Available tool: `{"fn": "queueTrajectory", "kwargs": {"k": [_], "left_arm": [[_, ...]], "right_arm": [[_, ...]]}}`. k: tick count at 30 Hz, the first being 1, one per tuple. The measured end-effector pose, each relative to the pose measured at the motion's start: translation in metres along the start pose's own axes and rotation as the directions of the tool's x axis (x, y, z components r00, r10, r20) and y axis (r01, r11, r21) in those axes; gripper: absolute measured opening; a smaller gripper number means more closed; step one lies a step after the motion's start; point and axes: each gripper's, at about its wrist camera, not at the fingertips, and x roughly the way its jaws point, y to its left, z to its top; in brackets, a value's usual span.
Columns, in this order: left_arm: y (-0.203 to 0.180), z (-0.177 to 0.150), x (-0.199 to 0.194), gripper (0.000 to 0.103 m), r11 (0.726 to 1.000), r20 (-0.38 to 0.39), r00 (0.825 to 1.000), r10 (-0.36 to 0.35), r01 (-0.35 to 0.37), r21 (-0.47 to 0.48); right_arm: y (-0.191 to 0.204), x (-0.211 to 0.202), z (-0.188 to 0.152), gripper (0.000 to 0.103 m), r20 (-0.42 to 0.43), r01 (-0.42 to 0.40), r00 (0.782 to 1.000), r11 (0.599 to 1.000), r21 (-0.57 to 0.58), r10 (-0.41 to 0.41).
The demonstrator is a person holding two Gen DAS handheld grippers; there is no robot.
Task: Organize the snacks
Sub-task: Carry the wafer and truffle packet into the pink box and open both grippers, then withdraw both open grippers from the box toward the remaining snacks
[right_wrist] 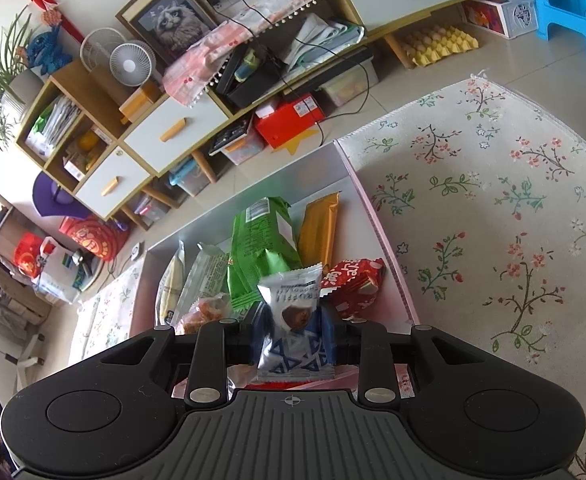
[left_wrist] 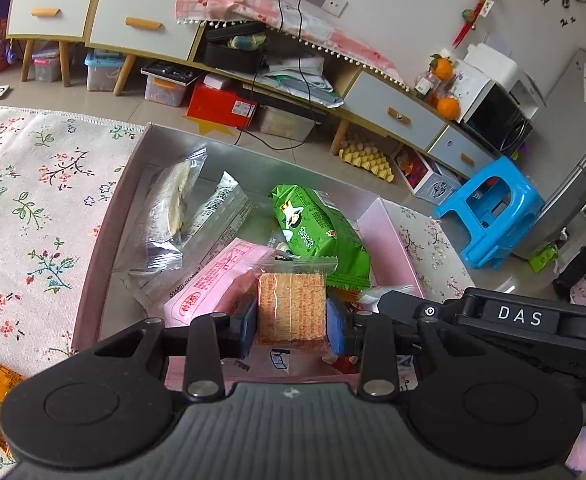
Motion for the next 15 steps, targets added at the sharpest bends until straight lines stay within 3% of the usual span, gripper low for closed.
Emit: {"fn": "queueTrajectory", "kwargs": {"k": [4,6,7,10,15], "left_arm": [[-0.001,0.000,0.000,0.035,1.000,0.003,1.000,0.006,-0.006,0.010],[-0.002,-0.001,-0.003,0.046,1.000,0.012,1.000,0.006,-0.006,0.013],[-0.002,-0.001,-0.003,0.048,1.000,0.013,1.000,0.002,-0.002,0.013],[-0.005,-0.001,-0.006,0.057,1.000,0.018,1.000,0.001,-0.001,0.020],[-0.010,-0.001,-0.010,0.068,0.999,0.018,1.000,-0.002,0.001,0.040]], "right_arm": [[-0.001,-0.002,0.000,0.032,0.003,-0.007,1.000,1.000,-0.002,0.007],[-0.001,-0.003,0.001,0.032,-0.001,-0.012,1.000,1.000,0.002,0.012],[-0.002,-0.004,0.002,0.034,-0.006,-0.014,1.000,1.000,0.008,0.014],[-0.004,-0.006,0.003,0.053,-0.010,-0.022,1.000,0.999,0.027,0.022],[-0.002,-0.013,0.004,0.057,-0.014,-0.030,0.999,0.999,0.015,0.030]]}}
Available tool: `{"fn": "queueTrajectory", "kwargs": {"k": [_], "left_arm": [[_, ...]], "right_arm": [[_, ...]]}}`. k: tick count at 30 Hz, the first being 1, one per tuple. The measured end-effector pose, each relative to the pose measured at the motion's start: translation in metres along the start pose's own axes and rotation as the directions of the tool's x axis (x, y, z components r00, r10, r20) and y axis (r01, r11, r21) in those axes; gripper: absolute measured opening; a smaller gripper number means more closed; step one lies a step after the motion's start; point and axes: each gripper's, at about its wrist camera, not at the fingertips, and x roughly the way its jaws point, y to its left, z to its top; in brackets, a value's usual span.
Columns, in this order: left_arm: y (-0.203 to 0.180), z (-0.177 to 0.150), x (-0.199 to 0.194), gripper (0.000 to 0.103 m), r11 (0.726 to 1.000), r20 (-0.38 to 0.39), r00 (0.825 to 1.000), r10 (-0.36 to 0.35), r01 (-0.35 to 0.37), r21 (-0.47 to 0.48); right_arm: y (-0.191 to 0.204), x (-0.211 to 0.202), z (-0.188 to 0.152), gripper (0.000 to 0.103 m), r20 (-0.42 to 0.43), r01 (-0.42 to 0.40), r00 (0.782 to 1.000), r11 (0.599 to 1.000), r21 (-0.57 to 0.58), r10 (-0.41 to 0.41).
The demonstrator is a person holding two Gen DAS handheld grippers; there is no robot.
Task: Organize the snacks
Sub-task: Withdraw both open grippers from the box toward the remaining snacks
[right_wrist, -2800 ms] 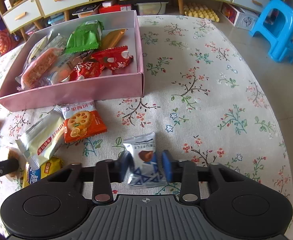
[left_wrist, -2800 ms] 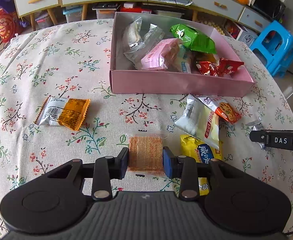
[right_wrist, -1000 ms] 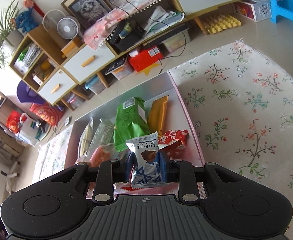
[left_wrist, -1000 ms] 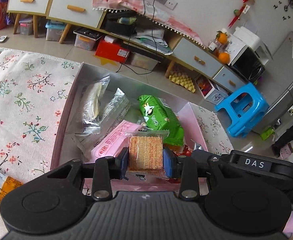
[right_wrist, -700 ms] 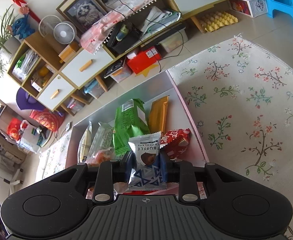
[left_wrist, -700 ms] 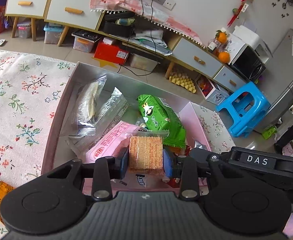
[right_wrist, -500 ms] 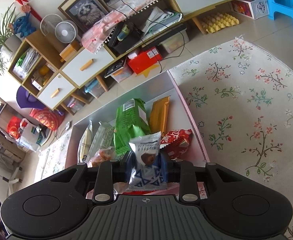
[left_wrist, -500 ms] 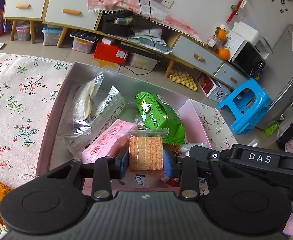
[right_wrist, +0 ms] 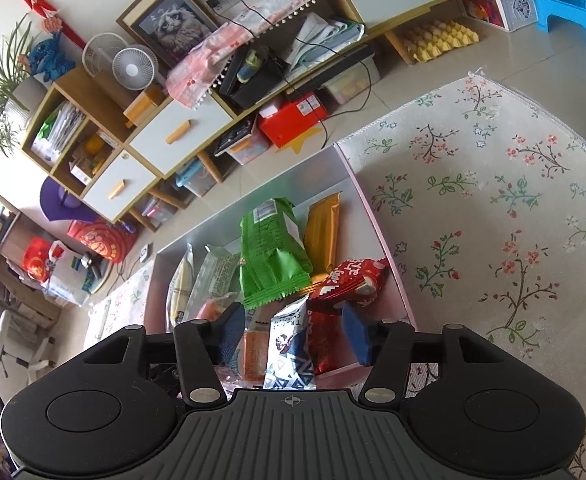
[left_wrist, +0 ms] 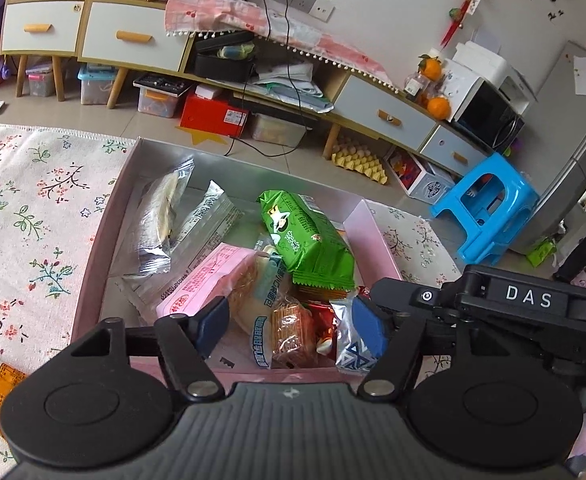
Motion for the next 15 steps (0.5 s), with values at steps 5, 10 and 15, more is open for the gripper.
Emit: {"fn": "queueTrajectory", "kwargs": {"k": [5,10,15], "left_arm": [[-0.005,-0.003,-0.011,0.079,0.999,-0.010,1.000,-0.003,0.004,0.032],[-0.011,-0.009,-0.027,0.089,0.997,-0.009,1.000,0.008,-0.007,0.074],[-0.014,-0.016,-0.040,0.094,0.994,-0.016,0.999,0.034,-0.032,0.105]], "right_arm": [[0.007,-0.013,0.000,0.067,0.002,-0.006,1.000,0.999,-0.049,0.006],[0.012,-0.028,-0.002,0.074,0.005,0.002,1.000,0.997,-0.077,-0.002],[0.016,-0.043,-0.007,0.078,-0.005,0.026,1.000,0.994,-0.111,-0.026]]}}
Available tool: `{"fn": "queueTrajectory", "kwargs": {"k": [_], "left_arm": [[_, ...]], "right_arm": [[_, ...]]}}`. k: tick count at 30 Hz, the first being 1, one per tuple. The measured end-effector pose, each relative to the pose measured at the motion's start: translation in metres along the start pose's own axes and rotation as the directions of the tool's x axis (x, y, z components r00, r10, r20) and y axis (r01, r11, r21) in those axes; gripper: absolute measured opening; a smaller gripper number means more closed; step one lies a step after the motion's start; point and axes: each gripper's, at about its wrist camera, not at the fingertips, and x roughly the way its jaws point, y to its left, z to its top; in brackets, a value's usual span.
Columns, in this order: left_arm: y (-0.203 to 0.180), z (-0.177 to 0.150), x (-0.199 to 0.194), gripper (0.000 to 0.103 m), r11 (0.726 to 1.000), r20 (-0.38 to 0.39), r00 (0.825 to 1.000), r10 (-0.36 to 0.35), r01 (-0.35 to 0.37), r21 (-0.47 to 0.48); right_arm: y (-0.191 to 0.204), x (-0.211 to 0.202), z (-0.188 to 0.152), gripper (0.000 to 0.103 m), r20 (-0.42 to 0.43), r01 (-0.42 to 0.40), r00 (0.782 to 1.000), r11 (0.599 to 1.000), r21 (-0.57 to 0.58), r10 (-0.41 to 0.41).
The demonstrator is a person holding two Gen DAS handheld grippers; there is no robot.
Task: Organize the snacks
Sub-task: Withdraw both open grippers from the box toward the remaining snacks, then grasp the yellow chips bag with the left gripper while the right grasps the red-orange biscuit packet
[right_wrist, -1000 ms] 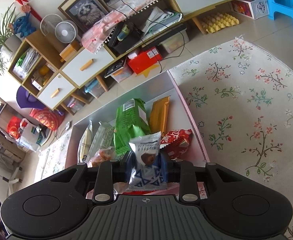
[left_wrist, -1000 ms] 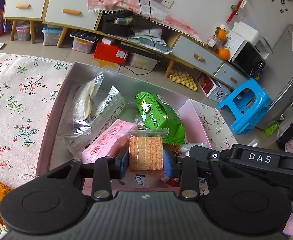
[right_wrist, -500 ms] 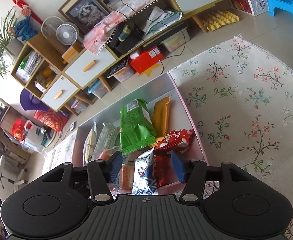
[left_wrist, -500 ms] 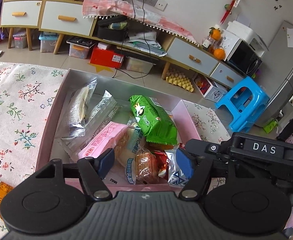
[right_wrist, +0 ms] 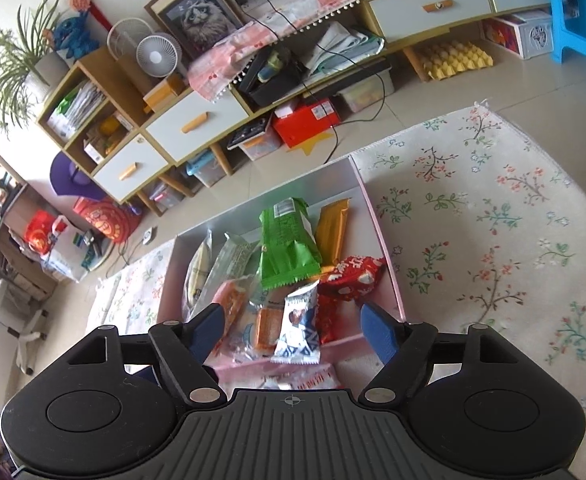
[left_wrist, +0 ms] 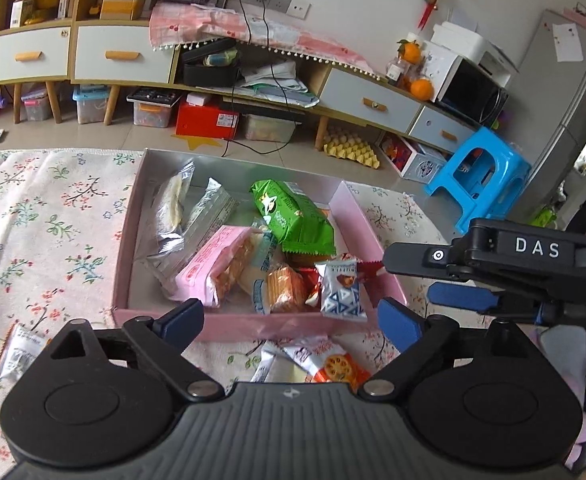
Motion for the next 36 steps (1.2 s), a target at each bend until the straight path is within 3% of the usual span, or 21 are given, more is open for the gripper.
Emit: {"fn": "queueTrajectory", "kwargs": {"k": [8,22,36], "left_arm": [[0.001,-0.012,-0.018,0.102,0.994,-0.014,0.996,0.092,-0.090,0.066],[0.019,-0.031,-0.040,0.102,0.982,-0.092,0.981,0.173,-0.164,0.096],[0.008,-0.065,-0.018,0.101,0.981,-0.220,0.963,0.158,-0.128,0.145]], "right_arm": [[0.010,-0.021,-0.015,0.085,-0.020,0.047,0.999,0.995,-0.086,-0.049],[0.010,-0.026,-0.042,0.089,-0.104,0.149,0.981,0.977,-0.153,-0.166],[0.007,0.006,-0.054,0.089,-0.170,0.223,0.954,0.963,-0.149,-0.247]]}}
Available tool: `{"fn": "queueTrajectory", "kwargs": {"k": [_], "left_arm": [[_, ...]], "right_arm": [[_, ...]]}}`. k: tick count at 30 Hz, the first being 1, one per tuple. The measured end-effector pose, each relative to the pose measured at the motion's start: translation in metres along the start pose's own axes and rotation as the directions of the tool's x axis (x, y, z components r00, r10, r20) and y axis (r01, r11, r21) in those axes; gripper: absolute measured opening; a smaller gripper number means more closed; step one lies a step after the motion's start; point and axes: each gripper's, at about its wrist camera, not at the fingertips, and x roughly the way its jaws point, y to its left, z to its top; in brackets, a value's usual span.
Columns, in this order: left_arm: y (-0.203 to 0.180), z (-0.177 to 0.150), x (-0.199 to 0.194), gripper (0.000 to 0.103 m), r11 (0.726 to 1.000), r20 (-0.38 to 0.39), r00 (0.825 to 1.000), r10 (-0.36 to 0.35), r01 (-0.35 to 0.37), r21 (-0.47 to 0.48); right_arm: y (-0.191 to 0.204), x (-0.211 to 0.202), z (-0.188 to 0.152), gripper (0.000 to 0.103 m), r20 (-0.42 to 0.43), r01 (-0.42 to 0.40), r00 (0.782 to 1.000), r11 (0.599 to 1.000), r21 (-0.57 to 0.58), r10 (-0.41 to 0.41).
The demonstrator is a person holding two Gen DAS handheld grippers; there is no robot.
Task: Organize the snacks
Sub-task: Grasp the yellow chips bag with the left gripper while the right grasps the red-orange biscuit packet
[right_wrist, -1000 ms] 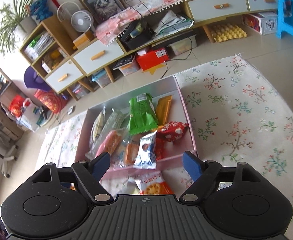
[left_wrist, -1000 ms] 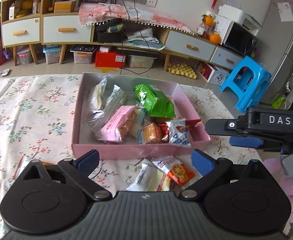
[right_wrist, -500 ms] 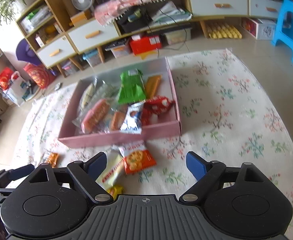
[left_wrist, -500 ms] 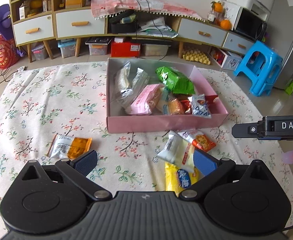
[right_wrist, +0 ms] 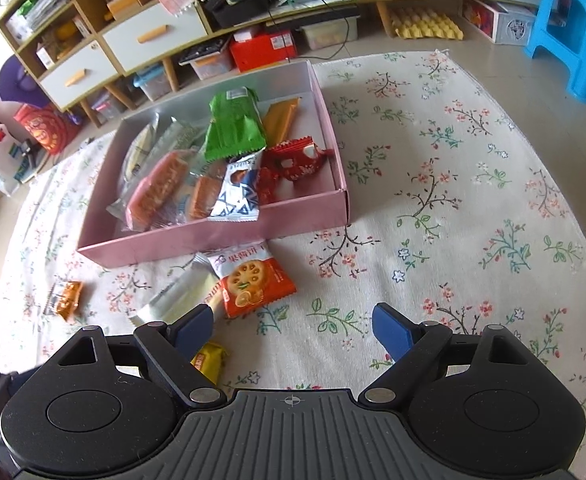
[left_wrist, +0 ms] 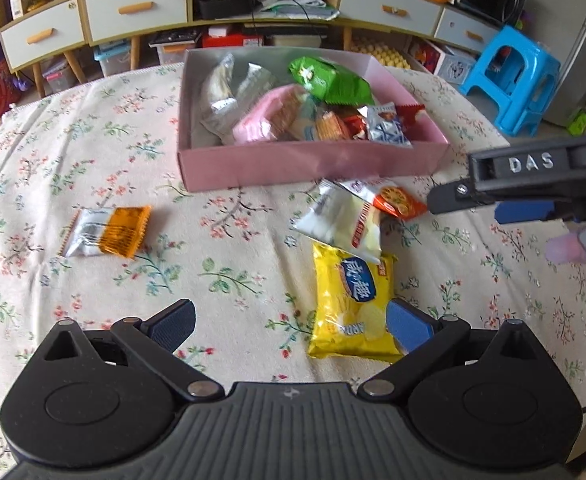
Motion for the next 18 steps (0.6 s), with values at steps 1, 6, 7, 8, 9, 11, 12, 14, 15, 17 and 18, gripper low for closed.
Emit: {"fn": "queueTrajectory", "kwargs": {"k": [1,6,7,8,9,11,12,14,15,17,18], "left_arm": [[-0.002,-0.001,0.002,0.100,1.000,-0.001,1.000,-0.004,0.004,0.005],[-0.013,-0.005,0.011,0.091,0.998,-0.008,0.999,-0.039,0.039,0.047],[-0.014,-0.005,0.012,0.090,0.997,-0.009,0.999,-0.048,0.048,0.056],[-0.015,-0.006,0.013,0.087,0.997,-0.010,0.999,-0.054,0.054,0.062],[-0.017,-0.006,0.014,0.085,0.996,-0.010,0.998,-0.059,0.059,0.068],[-0.019,-0.006,0.017,0.081,0.995,-0.012,0.998,-0.064,0.064,0.074],[-0.019,-0.006,0.018,0.077,0.995,-0.013,0.998,-0.065,0.065,0.076],[-0.021,-0.006,0.020,0.072,0.995,-0.011,0.998,-0.064,0.064,0.082],[-0.021,-0.006,0.020,0.071,0.994,-0.007,0.998,-0.061,0.062,0.089],[-0.024,-0.006,0.020,0.070,0.993,0.000,0.998,-0.061,0.061,0.101],[-0.024,-0.006,0.020,0.069,0.993,0.004,0.998,-0.061,0.060,0.105]], "right_arm": [[0.001,0.002,0.000,0.089,0.002,-0.002,1.000,1.000,-0.003,0.002],[0.003,0.016,0.002,0.089,0.006,-0.009,1.000,1.000,-0.023,0.009],[0.002,0.019,0.002,0.089,0.002,-0.009,1.000,1.000,-0.023,0.009],[0.002,0.022,0.003,0.089,-0.003,-0.010,1.000,1.000,-0.023,0.010],[0.003,0.024,0.004,0.089,-0.005,-0.011,1.000,1.000,-0.022,0.011],[0.003,0.029,0.006,0.089,-0.005,-0.018,1.000,1.000,-0.022,0.018],[0.003,0.031,0.006,0.089,-0.007,-0.021,1.000,1.000,-0.023,0.021],[0.004,0.034,0.007,0.088,-0.008,-0.031,0.999,0.999,-0.028,0.031],[0.005,0.036,0.008,0.088,-0.007,-0.036,0.999,0.999,-0.033,0.035],[0.008,0.039,0.009,0.088,0.000,-0.045,0.999,0.998,-0.048,0.045],[0.009,0.040,0.009,0.088,0.003,-0.052,0.999,0.997,-0.057,0.052]]}}
